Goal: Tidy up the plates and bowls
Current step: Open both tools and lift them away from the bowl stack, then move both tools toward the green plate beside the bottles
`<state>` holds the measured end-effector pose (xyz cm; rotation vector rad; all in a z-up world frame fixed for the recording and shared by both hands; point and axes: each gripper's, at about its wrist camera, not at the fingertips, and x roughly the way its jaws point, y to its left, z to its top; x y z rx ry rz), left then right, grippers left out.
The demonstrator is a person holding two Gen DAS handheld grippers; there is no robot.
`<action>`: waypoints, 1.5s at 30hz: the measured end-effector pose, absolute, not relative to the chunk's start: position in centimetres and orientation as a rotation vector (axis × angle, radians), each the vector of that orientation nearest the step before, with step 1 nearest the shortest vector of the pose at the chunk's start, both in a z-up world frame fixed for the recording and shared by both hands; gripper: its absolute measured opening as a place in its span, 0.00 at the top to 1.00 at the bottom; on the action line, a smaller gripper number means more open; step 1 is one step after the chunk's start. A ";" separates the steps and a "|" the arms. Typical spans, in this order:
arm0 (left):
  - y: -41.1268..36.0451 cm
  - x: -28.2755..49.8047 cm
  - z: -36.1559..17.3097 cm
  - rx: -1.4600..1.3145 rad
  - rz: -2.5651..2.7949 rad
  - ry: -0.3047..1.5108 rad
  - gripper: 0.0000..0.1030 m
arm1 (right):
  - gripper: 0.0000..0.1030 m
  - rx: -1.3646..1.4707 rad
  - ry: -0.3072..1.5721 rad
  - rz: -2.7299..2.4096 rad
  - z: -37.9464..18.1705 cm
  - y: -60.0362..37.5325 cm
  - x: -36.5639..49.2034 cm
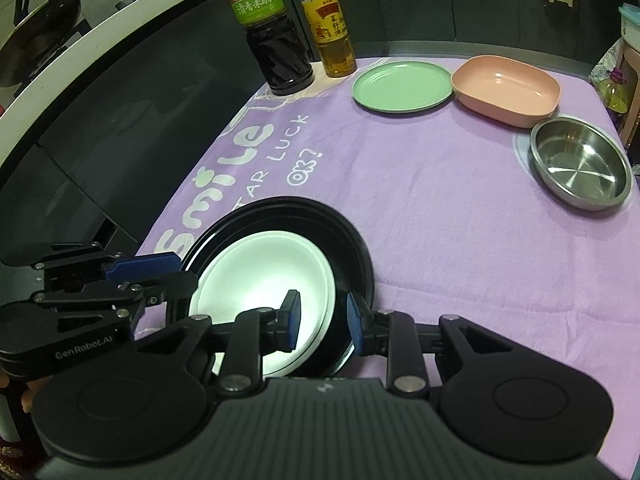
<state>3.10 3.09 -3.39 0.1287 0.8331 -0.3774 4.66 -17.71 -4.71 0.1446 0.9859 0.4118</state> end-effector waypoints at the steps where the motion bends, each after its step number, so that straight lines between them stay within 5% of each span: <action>1: 3.1 3.3 -3.3 0.130 -0.372 0.829 0.78 | 0.73 0.146 0.984 0.408 -4.7 -17.8 4.8; 14: 4.0 8.5 -1.7 0.005 -0.330 0.771 0.50 | 0.70 0.198 0.940 0.334 -3.6 -19.7 7.3; 32: 2.5 23.4 -5.6 -0.089 -0.251 0.802 0.49 | 0.69 0.314 0.874 0.289 -2.8 -21.5 19.1; 40: 1.6 29.4 -8.3 -0.107 -0.208 0.863 0.50 | 0.48 0.255 0.808 0.324 -3.3 -22.0 29.6; 45: 0.9 31.1 -9.3 -0.113 -0.207 0.892 0.50 | 0.48 0.163 0.872 0.277 -5.2 -21.6 35.2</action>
